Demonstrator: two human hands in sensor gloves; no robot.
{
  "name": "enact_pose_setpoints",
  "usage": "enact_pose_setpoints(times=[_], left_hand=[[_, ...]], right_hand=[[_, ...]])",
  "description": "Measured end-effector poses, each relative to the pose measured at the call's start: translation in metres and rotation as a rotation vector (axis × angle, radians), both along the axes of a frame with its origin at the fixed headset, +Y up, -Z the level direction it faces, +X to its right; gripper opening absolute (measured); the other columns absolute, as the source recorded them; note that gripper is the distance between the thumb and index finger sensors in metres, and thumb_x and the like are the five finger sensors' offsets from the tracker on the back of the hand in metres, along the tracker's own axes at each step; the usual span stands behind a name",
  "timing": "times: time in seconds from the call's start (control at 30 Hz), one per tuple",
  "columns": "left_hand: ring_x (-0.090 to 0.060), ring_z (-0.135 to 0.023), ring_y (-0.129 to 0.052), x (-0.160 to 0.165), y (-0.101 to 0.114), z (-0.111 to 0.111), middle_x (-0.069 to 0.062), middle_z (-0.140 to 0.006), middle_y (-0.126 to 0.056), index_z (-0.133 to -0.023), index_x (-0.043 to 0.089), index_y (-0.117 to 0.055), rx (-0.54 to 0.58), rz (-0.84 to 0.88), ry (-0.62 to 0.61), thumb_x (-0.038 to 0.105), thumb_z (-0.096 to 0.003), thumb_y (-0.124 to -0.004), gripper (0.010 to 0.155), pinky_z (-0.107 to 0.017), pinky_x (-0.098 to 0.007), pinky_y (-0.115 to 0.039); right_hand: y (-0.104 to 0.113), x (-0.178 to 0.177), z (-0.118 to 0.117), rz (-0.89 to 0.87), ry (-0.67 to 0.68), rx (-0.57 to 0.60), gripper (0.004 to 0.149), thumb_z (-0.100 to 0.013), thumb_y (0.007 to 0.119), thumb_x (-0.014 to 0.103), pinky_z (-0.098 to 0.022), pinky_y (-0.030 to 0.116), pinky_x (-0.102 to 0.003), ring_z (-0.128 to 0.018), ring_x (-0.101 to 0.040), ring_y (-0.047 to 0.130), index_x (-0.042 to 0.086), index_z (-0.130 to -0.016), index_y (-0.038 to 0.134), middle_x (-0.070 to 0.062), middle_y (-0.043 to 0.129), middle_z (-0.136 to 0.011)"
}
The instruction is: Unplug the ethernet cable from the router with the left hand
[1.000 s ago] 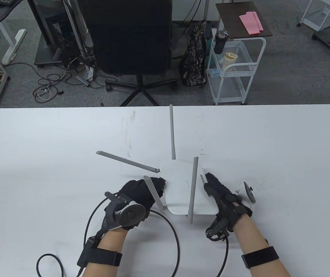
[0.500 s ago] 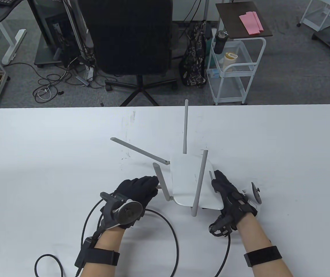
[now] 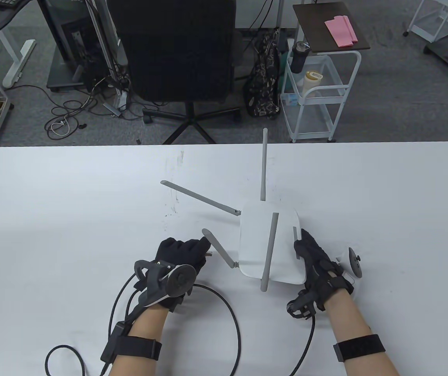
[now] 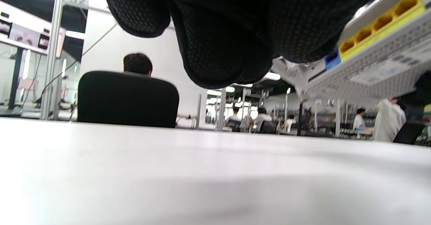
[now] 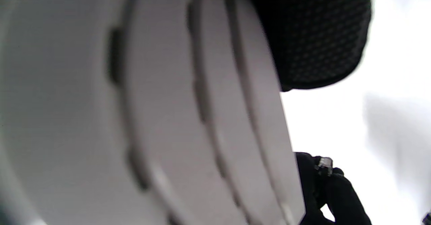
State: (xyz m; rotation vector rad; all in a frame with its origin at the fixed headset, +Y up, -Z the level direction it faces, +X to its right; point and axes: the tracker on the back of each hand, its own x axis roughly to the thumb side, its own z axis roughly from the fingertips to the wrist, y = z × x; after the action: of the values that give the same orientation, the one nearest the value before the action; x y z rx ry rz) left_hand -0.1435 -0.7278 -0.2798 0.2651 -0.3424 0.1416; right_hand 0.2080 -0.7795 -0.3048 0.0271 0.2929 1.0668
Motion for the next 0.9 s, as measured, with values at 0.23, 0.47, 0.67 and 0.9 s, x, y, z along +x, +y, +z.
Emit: enact_pose_setpoints(times=[0.23, 0.47, 0.67, 0.9], left_hand=[[-0.013, -0.076, -0.104, 0.000, -0.010, -0.007, 0.009, -0.090, -0.096, -0.090, 0.041, -0.083, -0.112, -0.081, 0.046, 0.042, -0.0413, -0.090, 0.049, -0.075, -0.057, -0.066], [-0.018, -0.082, -0.104, 0.000, -0.017, -0.011, 0.006, -0.094, -0.095, -0.090, 0.040, -0.084, -0.213, -0.121, 0.096, 0.043, -0.0412, -0.090, 0.049, -0.074, -0.054, -0.069], [-0.019, -0.081, -0.105, -0.003, -0.014, -0.011, 0.003, -0.096, -0.094, -0.094, 0.037, -0.081, -0.216, -0.086, 0.109, 0.046, -0.0429, -0.088, 0.053, -0.073, -0.053, -0.071], [-0.021, -0.082, -0.103, -0.010, -0.009, -0.010, 0.002, -0.097, -0.092, -0.099, 0.035, -0.078, -0.157, -0.056, 0.172, 0.054, -0.0426, -0.084, 0.060, -0.072, -0.054, -0.071]], right_hand=[[0.000, 0.005, -0.001, 0.041, -0.012, 0.001, 0.073, -0.062, 0.060, 0.029, -0.033, 0.094, -0.037, -0.057, -0.037, 0.100, -0.006, -0.102, 0.010, -0.035, 0.053, -0.094], [0.000, 0.008, -0.001, 0.075, -0.030, 0.000, 0.072, -0.062, 0.060, 0.028, -0.035, 0.093, -0.040, -0.059, -0.039, 0.098, -0.005, -0.103, 0.011, -0.033, 0.051, -0.096], [0.001, 0.010, -0.001, 0.108, -0.036, -0.007, 0.071, -0.062, 0.058, 0.027, -0.036, 0.092, -0.041, -0.060, -0.039, 0.097, -0.005, -0.102, 0.010, -0.034, 0.050, -0.096], [0.003, 0.015, -0.002, 0.218, -0.033, 0.011, 0.071, -0.062, 0.058, 0.027, -0.036, 0.091, -0.043, -0.061, -0.041, 0.096, -0.005, -0.103, 0.009, -0.034, 0.049, -0.097]])
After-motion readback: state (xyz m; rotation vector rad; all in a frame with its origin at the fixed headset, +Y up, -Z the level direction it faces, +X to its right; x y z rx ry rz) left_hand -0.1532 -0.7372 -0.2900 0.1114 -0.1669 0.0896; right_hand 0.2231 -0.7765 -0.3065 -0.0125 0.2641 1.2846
